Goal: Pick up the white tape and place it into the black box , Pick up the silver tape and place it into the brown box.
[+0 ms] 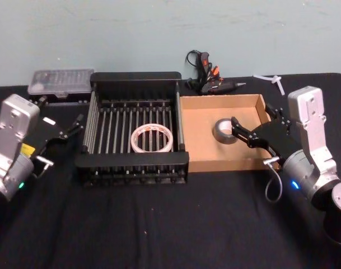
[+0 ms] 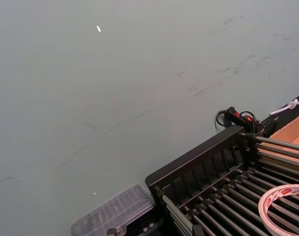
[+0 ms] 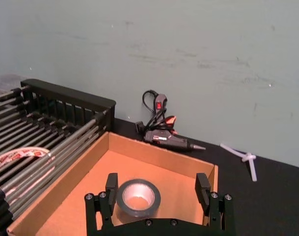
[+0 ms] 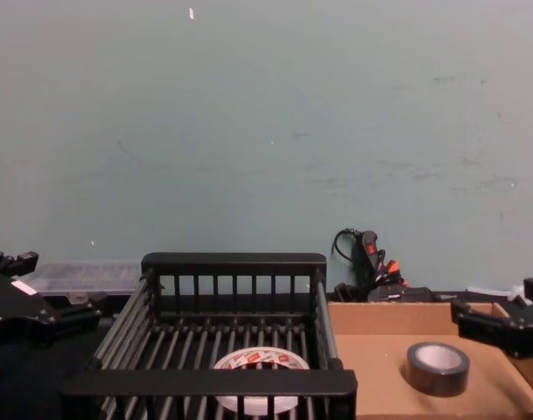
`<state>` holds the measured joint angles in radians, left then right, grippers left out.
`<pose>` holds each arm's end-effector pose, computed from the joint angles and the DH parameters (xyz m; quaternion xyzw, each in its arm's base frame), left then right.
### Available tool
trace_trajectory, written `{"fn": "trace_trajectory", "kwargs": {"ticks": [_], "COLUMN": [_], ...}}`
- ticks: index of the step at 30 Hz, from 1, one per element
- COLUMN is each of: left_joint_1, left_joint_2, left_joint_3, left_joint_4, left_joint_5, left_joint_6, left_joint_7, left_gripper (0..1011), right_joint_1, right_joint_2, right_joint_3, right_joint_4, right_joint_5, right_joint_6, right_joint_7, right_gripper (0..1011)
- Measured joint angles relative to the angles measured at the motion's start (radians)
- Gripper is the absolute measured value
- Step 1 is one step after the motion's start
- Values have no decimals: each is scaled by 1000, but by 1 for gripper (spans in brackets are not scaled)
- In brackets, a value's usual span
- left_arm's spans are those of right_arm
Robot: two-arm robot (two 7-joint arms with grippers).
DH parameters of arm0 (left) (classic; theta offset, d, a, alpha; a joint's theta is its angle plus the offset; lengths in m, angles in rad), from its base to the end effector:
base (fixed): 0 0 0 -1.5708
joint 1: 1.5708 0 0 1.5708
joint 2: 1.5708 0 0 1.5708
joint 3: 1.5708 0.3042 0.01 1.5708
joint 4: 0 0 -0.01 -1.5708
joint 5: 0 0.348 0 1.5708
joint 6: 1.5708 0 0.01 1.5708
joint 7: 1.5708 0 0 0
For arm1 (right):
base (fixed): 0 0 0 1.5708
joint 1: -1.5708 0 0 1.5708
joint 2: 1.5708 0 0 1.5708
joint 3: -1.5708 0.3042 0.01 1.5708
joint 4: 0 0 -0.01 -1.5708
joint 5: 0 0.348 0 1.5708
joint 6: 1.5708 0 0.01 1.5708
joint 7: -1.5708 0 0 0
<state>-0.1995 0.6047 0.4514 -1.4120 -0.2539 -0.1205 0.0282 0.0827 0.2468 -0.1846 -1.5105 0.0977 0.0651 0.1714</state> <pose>0.3974 0.0804 -0.3212 0.1415 -0.1324 0.5799 0.7913 0.3875 -0.0169 -0.3117 -0.0871 -0.0254 -0.5783 0.8108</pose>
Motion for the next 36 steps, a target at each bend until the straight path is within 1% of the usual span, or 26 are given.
{"fn": "trace_trajectory", "kwargs": {"ticks": [4,36], "left_joint_1": [0,0], "left_joint_2": [0,0], "left_joint_3": [0,0], "left_joint_4": [0,0], "left_joint_5": [0,0], "left_joint_6": [0,0], "left_joint_7": [0,0], "left_gripper": [1001,1002], "right_joint_1": [-6,-4], "right_joint_2": [-7,-5], "right_joint_3": [4,2], "right_joint_4": [2,3], "right_joint_5": [-14,-11], "right_joint_6": [7,6], "right_joint_7": [0,1], "right_gripper": [1002,1002]}}
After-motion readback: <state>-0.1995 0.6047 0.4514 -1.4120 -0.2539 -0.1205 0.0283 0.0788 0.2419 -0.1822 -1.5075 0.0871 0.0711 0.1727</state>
